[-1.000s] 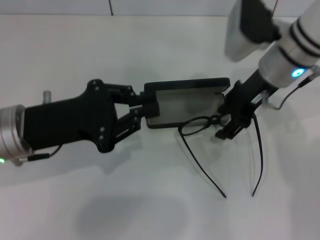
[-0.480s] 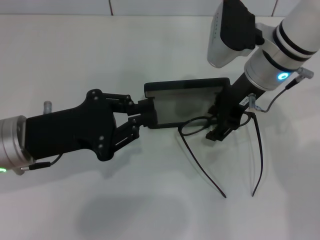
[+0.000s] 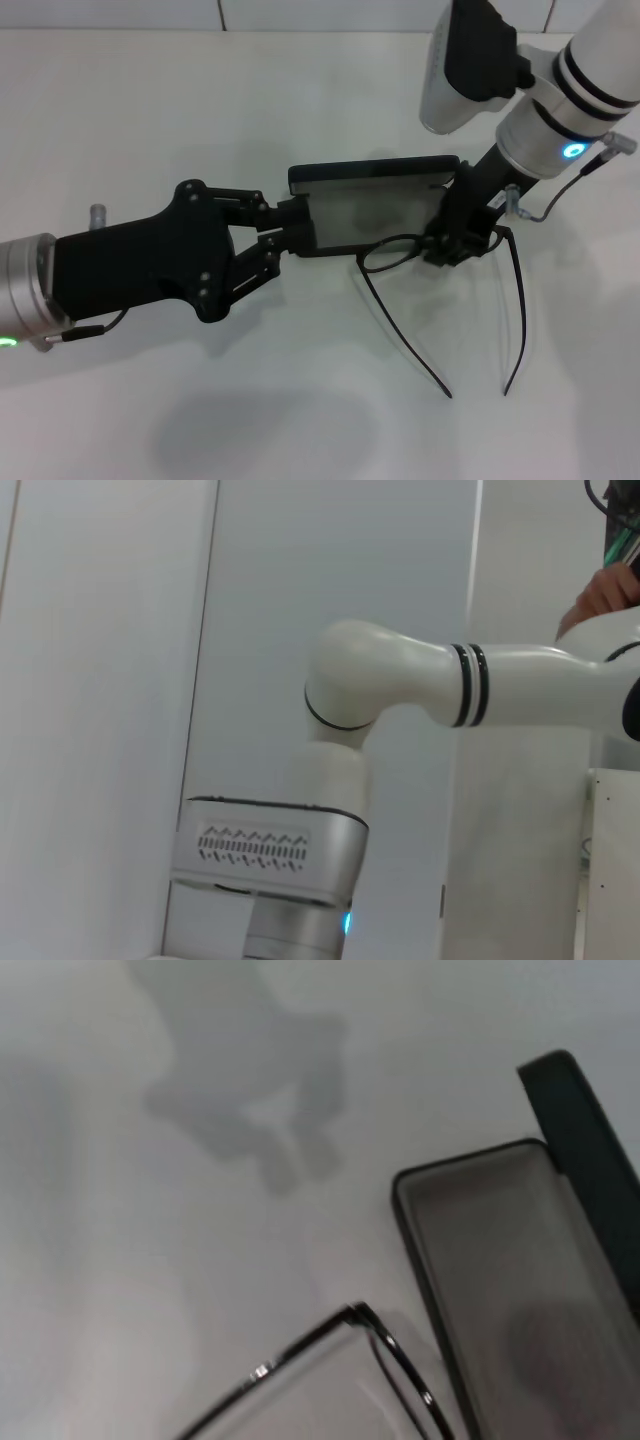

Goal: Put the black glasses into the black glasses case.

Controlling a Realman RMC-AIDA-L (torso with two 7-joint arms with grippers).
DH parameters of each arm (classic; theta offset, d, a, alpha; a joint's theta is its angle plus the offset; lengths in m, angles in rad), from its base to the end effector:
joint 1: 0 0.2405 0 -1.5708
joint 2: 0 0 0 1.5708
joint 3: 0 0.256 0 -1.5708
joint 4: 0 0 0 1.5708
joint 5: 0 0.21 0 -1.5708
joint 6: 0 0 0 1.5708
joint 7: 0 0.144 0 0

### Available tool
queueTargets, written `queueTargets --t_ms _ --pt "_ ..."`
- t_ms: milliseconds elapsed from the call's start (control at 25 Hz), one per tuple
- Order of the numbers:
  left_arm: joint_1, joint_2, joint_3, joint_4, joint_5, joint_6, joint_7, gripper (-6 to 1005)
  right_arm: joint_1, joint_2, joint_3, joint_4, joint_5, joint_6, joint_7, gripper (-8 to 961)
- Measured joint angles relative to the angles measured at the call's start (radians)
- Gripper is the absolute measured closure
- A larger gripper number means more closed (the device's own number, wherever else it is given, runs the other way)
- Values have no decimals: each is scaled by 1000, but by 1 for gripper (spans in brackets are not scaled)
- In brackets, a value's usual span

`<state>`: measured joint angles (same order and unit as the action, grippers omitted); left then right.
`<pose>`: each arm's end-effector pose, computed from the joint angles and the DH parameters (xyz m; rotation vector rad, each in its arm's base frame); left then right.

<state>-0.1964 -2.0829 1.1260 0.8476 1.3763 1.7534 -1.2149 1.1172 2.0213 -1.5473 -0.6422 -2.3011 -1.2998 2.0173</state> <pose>-0.2382 0.2519 0.0147 -2.6479 -0.2792 -1.2198 0.1126 0.4071 -0.0732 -3.0043 0.1187 -0.6263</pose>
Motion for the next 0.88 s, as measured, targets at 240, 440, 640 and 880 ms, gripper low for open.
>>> queueTargets --t_ms 240,440,640,880 --pt "0 0 0 0 -4 0 3 837 -82 -1 -14 -139 -20 -13 -12 645" --pt "-14 -2 0 0 -5 14 2 837 -137 -1 27 -210 -7 -19 -26 781" --pt "-36 -3 0 -8 -5 22 2 837 -151 1 27 -199 4 -13 -47 937" --pt "-41 -3 0 -23 -5 35 4 837 -208 -2 46 -265 96 -18 -87 944"
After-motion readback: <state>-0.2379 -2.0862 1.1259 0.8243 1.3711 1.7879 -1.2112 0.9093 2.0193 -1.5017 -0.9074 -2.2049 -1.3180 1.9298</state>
